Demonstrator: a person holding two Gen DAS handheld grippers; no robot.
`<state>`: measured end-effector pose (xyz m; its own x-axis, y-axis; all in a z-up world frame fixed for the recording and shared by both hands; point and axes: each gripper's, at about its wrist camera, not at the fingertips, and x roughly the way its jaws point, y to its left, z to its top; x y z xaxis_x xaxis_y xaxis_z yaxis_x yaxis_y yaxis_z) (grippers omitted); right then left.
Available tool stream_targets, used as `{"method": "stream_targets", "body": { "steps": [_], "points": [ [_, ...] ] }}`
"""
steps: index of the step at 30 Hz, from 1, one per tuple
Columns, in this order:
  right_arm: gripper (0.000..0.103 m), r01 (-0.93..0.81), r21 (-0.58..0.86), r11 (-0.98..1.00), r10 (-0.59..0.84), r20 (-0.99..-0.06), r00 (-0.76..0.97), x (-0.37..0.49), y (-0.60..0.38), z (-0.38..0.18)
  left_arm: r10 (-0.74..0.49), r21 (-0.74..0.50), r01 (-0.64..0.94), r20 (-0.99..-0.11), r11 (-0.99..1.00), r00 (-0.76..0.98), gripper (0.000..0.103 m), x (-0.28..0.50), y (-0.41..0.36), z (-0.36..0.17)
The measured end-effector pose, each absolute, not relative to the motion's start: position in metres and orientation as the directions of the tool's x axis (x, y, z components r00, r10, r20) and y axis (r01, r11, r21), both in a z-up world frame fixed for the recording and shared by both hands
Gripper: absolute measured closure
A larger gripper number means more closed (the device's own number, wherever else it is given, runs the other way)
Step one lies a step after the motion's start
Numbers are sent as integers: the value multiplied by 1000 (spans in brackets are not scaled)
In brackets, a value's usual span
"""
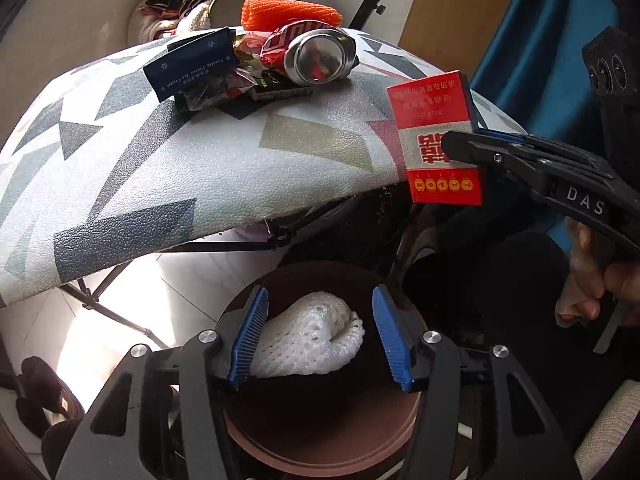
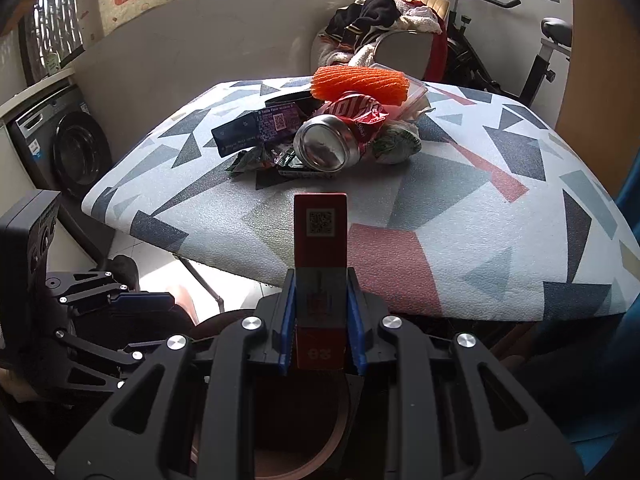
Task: Collect trash
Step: 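Lower both grippers into the brown bin and release the pack and foam net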
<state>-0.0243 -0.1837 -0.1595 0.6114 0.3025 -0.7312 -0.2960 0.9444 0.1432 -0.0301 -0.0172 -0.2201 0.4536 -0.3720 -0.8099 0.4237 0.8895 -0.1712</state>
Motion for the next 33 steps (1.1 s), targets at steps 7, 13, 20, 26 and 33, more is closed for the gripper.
{"method": "stream_targets", "body": {
  "steps": [7, 13, 20, 26, 33],
  "points": [
    [77, -357, 138, 924, 327, -768, 551, -38, -163, -181, -320, -160, 310, -747, 937, 582, 20, -27, 12, -190],
    [77, -372, 147, 917, 331, -802, 497, -39, -155, -200, -257, -139, 225, -688, 964, 678, 10, -32, 35, -161],
    [77, -390, 147, 909, 324, -838, 439, -38, -143, -218, -206, -118, 171, -652, 978, 729, 7, -34, 50, -147],
    [77, -389, 150, 909, 303, -878, 371, -31, -136, -238, -184, -115, 144, -653, 983, 735, 6, -33, 59, -149],
    [77, -385, 150, 911, 281, -908, 312, -28, -131, -253, -172, -120, 123, -656, 985, 735, 6, -32, 67, -153]
  ]
}}
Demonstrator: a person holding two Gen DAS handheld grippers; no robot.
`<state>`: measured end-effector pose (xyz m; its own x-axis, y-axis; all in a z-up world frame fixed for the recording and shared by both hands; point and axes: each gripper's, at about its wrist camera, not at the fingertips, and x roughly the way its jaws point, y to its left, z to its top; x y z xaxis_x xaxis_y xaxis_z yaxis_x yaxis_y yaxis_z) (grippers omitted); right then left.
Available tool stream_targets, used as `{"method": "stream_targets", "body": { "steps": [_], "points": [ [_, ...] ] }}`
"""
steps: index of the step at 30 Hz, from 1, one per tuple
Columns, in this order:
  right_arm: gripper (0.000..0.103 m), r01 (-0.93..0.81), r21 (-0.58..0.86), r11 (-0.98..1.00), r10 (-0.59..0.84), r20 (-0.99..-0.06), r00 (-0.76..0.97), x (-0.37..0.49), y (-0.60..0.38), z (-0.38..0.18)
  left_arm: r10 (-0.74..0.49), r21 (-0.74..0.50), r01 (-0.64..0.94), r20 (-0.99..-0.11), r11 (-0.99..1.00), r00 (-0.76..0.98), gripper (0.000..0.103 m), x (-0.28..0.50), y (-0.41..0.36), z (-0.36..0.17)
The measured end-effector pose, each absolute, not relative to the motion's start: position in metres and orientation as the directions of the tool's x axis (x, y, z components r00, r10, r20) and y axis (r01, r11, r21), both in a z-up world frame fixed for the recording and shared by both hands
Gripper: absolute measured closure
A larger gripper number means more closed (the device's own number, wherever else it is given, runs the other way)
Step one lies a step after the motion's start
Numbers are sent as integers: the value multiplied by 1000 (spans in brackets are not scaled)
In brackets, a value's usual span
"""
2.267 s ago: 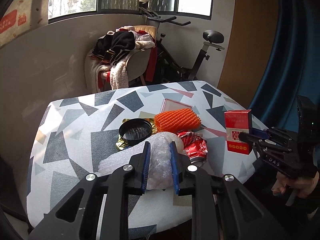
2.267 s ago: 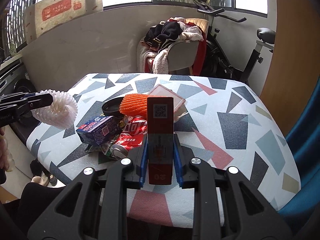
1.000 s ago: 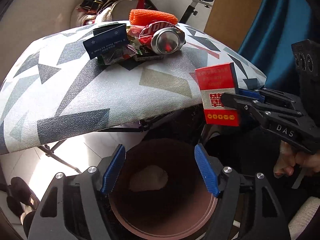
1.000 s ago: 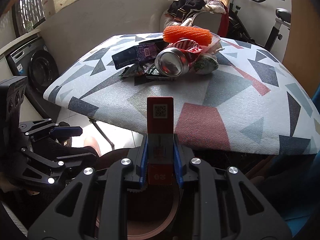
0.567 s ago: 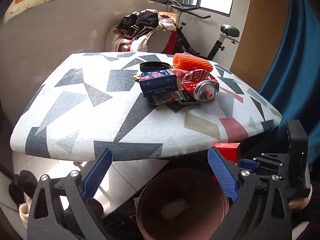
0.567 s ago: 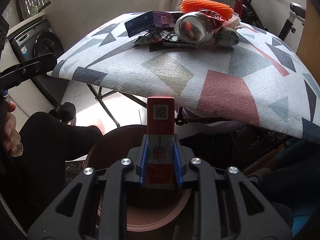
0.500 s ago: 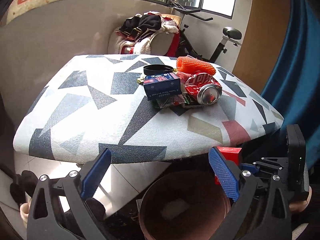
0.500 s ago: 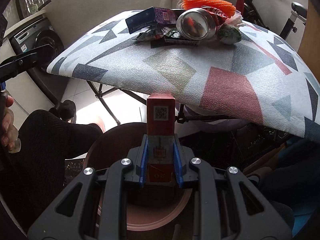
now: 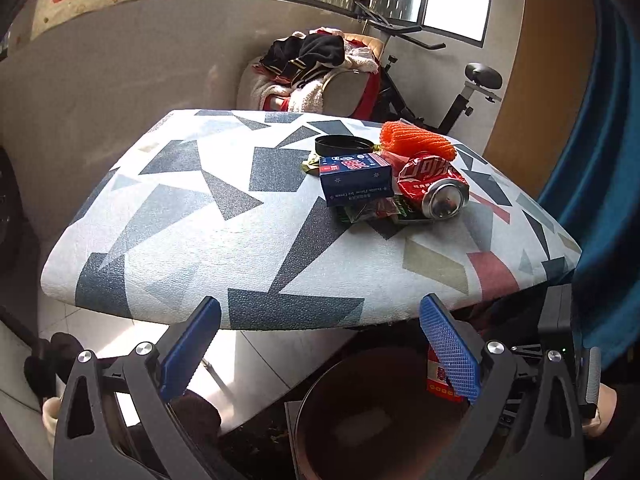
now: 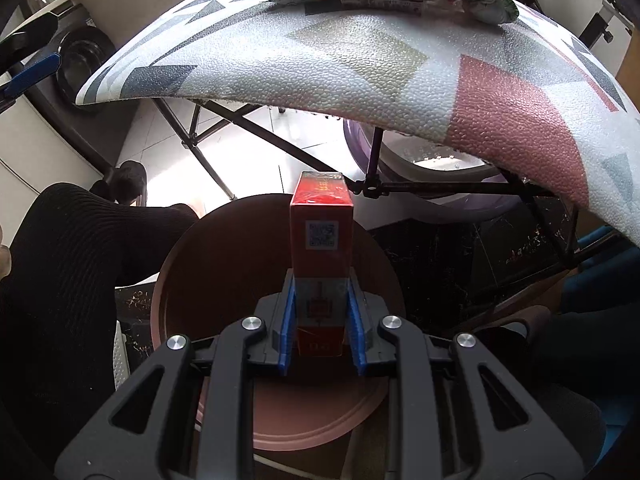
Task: Collect trash
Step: 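Lower both grippers into the brown bin and release the pack and foam net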
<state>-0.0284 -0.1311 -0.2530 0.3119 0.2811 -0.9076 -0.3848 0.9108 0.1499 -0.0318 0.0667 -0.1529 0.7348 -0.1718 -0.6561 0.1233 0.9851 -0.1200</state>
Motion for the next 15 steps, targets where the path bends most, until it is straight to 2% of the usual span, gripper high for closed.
{"method": "stream_targets", "body": {
  "steps": [6, 9, 11, 15],
  "points": [
    [77, -381, 143, 913, 266, -919, 293, -27, -129, -259, -168, -121, 117, -667, 986, 726, 6, -28, 67, -158],
    [72, -378, 134, 916, 253, -924, 285, -26, -128, -261, -166, -122, 114, -674, 986, 720, 6, -25, 67, -160],
    [43, -376, 122, 918, 247, -920, 306, -26, -126, -259, -167, -120, 116, -674, 986, 719, 6, -24, 66, -160],
    [20, -382, 98, 919, 250, -894, 373, -28, -127, -243, -163, -109, 122, -673, 987, 721, 6, -20, 63, -157]
  ]
}}
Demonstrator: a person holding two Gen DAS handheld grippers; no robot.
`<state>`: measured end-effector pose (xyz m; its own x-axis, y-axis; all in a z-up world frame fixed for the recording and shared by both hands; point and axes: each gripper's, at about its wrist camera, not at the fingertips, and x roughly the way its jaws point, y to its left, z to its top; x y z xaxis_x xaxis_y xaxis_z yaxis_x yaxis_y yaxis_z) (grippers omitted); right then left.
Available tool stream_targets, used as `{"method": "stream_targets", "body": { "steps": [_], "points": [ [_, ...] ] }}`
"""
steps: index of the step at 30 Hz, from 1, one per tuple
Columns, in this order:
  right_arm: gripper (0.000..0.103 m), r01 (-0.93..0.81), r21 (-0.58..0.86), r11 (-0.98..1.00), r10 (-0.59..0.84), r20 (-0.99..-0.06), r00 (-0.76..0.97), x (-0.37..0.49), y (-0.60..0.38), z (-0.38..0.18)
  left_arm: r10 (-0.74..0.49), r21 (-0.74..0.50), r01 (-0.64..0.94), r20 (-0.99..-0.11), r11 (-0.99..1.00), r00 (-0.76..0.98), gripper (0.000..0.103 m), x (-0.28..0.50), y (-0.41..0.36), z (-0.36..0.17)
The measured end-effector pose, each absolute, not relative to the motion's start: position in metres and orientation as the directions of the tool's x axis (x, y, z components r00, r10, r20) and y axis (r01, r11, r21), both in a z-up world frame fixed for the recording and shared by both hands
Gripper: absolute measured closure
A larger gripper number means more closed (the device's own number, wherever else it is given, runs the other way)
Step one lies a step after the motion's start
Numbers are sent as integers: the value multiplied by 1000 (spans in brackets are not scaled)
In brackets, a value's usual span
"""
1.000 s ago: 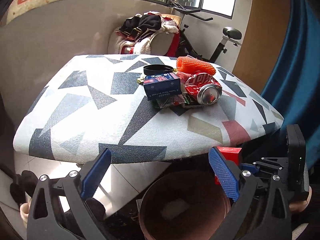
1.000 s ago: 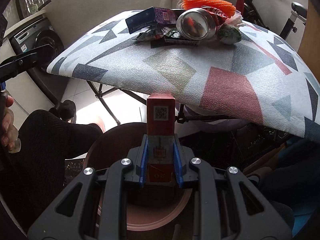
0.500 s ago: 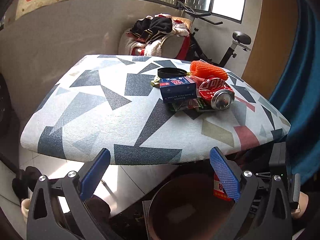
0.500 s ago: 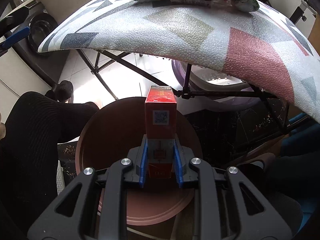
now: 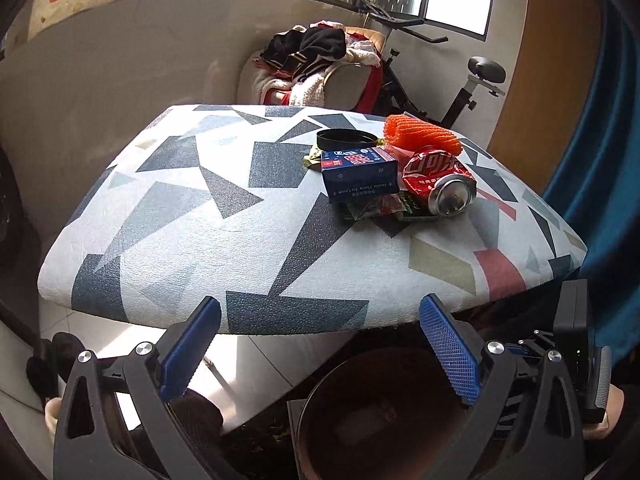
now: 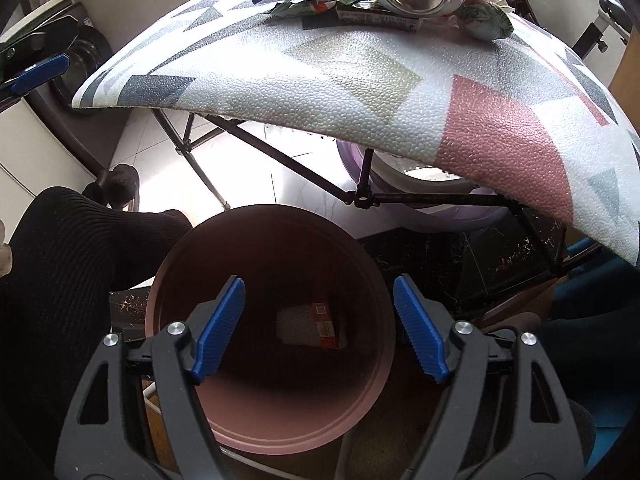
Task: Collect trash
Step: 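Lower both grippers into the brown bin and release the pack and foam net, then return both grippers above the board toward the orange foam net and blue box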
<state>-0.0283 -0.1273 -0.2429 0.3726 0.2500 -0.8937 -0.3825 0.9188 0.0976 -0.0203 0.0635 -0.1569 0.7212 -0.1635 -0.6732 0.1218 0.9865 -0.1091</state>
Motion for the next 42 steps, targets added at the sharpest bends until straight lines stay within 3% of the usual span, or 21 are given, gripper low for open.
{"method": "stream_targets", "body": {
  "steps": [1, 7, 22, 42],
  "points": [
    [14, -383, 86, 920, 248, -883, 398, -29, -128, -237, -161, -105, 123, -673, 987, 721, 6, -19, 63, -156],
    [6, -372, 48, 927, 250, -819, 516, -20, -140, -199, -152, -83, 130, -662, 988, 734, 6, -11, 61, -144],
    [6, -250, 112, 962, 250, -728, 639, 36, -198, -127, -135, -38, 141, -598, 989, 790, 6, 25, 55, -97],
    [6, -219, 34, 975, 175, -727, 664, 89, -213, -112, -156, -3, 183, -535, 983, 830, 6, 73, 56, -74]
  ]
}}
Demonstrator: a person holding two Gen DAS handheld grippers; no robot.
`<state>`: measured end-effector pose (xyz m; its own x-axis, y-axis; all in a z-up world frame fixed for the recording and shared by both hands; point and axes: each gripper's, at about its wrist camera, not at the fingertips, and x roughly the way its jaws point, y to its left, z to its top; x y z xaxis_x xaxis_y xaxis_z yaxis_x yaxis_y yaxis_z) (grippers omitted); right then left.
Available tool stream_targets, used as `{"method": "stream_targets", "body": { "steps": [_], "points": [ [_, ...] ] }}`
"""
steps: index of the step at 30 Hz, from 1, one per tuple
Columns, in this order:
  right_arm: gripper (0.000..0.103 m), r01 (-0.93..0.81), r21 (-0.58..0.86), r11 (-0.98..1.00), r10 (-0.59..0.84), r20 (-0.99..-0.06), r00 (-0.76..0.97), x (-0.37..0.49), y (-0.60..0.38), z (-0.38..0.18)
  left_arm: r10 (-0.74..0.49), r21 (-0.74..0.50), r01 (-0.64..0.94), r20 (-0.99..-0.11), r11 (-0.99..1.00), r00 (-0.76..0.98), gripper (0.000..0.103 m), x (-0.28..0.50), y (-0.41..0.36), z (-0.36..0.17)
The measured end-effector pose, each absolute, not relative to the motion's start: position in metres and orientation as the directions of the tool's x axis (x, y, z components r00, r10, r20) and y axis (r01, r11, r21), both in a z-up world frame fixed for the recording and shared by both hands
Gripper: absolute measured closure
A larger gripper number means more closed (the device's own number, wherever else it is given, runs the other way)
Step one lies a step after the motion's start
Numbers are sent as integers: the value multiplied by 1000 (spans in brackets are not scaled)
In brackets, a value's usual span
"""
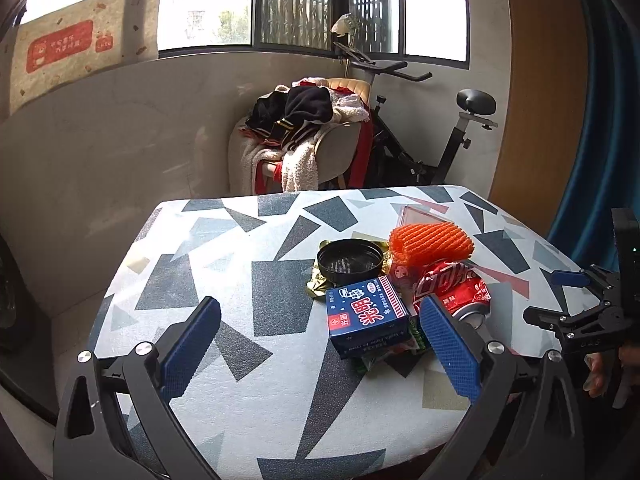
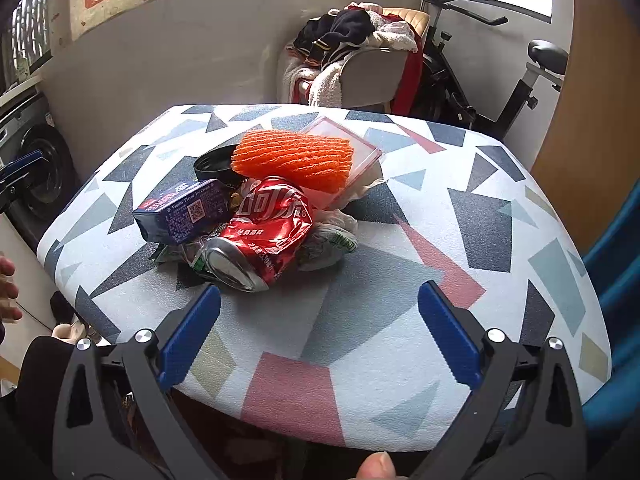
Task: Collect trash
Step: 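Return both grippers above the board toward the orange foam net and blue box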
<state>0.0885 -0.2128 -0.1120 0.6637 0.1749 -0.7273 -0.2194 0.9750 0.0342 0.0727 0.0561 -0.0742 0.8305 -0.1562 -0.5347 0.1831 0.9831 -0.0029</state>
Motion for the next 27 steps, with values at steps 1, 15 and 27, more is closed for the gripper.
{"method": "stream_targets", "body": {
  "steps": [1, 15, 27],
  "points": [
    [6, -215, 31, 976, 170, -726, 666, 91, -214, -112, -158, -4, 185, -535, 983, 830, 6, 75, 56, -74],
    [6, -173, 62, 983, 160, -750, 642, 131, -236, -123, -147, -43, 153, -604, 987, 783, 6, 112, 68, -92],
    [9, -198, 149, 969, 243, -732, 636, 187, -221, -117, -167, -109, 126, -635, 986, 755, 6, 137, 85, -111]
  ]
}}
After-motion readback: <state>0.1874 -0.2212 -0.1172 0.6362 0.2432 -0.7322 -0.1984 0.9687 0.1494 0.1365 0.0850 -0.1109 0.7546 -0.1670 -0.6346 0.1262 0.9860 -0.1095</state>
